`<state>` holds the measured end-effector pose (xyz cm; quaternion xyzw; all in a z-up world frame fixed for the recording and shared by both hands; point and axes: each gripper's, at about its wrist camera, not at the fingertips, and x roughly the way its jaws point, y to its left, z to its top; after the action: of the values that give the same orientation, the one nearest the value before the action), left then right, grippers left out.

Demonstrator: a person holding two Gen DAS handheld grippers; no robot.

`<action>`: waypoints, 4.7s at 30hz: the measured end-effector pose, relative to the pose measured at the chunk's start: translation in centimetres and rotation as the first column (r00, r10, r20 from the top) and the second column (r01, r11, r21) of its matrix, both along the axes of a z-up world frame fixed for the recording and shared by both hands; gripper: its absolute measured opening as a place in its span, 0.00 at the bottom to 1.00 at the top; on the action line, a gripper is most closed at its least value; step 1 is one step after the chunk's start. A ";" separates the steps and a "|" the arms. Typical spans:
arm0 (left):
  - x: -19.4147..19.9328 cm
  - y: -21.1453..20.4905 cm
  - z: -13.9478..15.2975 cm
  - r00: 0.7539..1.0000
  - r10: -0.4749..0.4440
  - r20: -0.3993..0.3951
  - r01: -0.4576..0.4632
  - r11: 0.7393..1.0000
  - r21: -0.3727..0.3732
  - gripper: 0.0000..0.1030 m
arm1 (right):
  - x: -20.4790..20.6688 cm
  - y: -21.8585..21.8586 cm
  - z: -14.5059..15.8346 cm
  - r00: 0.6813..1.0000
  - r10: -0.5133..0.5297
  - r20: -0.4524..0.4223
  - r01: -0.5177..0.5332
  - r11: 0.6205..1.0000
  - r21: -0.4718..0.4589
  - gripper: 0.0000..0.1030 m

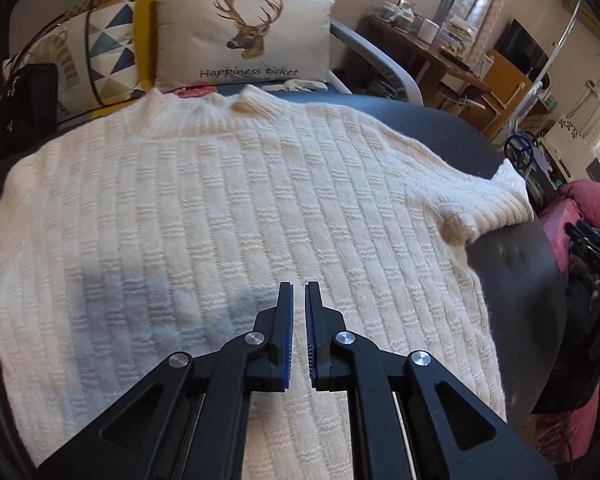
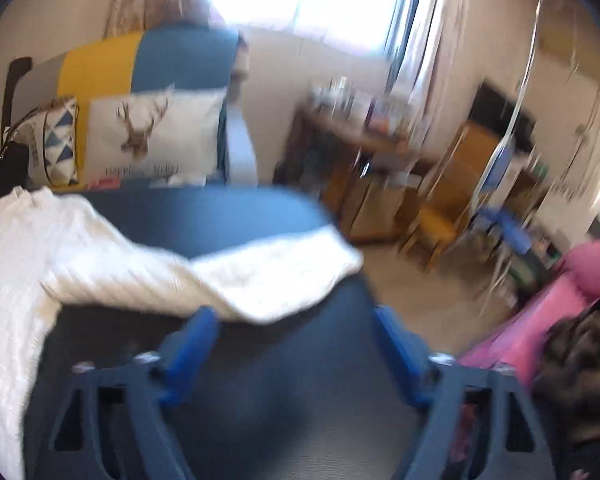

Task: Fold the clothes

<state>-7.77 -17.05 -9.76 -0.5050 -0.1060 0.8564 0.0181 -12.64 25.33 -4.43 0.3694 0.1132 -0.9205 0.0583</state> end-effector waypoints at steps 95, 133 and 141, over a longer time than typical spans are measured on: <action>-0.2 0.2 -3.0 0.995 -0.033 0.091 0.031 0.999 0.019 0.08 | 1.3 4.1 -4.4 0.957 0.082 0.277 -0.005 0.964 -0.266 0.12; -13.8 2.3 1.8 0.988 -0.126 -0.094 0.125 0.992 -0.022 0.09 | -5.2 -1.4 -7.8 0.958 -0.017 0.285 0.036 0.997 -0.061 0.27; -21.1 3.6 -3.6 0.990 -0.125 0.063 0.125 0.992 0.009 0.08 | -6.5 -1.6 -8.0 0.968 -0.051 0.245 0.067 0.996 -0.060 0.27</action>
<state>-28.90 -13.40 -13.35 -0.5375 -0.0769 0.8368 0.0697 -19.12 23.73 -12.38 0.4804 0.0628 -0.8729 0.0569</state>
